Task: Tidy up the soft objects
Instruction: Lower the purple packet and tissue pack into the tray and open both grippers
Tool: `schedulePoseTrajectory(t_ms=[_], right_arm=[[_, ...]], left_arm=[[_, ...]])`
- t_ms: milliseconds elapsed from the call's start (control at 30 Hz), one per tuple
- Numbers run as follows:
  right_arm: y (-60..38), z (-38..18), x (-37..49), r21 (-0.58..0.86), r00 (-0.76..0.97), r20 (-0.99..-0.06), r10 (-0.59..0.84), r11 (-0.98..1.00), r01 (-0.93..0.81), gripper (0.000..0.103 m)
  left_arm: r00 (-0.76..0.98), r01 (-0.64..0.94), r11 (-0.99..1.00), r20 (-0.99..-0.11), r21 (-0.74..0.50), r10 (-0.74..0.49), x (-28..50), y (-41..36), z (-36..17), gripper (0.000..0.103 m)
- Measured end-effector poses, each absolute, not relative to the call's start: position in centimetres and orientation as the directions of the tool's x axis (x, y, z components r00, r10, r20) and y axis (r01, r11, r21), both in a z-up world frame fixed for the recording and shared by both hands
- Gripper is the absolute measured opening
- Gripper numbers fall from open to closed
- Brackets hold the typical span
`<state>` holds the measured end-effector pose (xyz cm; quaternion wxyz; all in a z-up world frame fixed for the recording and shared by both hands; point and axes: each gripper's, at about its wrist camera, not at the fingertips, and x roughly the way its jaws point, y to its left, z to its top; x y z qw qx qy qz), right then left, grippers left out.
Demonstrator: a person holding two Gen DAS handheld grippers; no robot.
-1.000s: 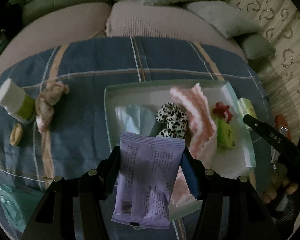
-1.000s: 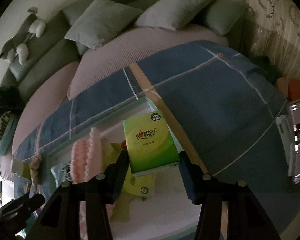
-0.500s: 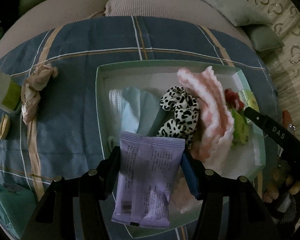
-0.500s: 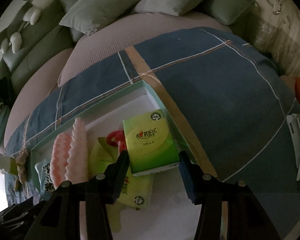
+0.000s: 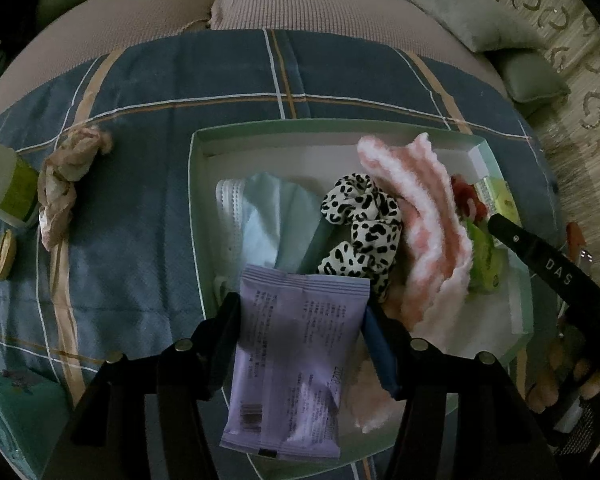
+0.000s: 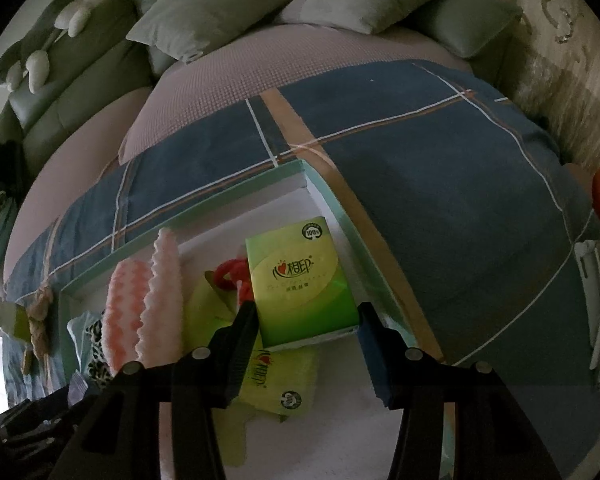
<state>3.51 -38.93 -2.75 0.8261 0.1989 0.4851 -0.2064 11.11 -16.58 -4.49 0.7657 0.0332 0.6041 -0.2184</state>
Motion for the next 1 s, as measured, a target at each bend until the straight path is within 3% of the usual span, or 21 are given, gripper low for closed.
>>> schedulePoseTrajectory(t_ms=[367, 467, 1000], right_arm=[[-39.1, -2.6, 3.6, 0.128, 0.445, -0.882, -0.155, 0.830, 0.543, 0.054], [-39.1, -2.4, 3.6, 0.123, 0.446, -0.880, -0.164, 0.829, 0.546, 0.054], [-39.0, -2.0, 3.6, 0.101, 0.446, -0.875, -0.187, 0.831, 0.546, 0.056]], left_arm=[[0.194, 0.358, 0.908, -0.934, -0.219, -0.301, 11.2, -15.9, -3.6, 0.064], [0.200, 0.349, 0.911, -0.932, -0.220, -0.301, 11.3, -15.6, -3.5, 0.075], [0.247, 0.293, 0.927, -0.918, -0.234, -0.309, 11.8, -13.2, -2.0, 0.076]])
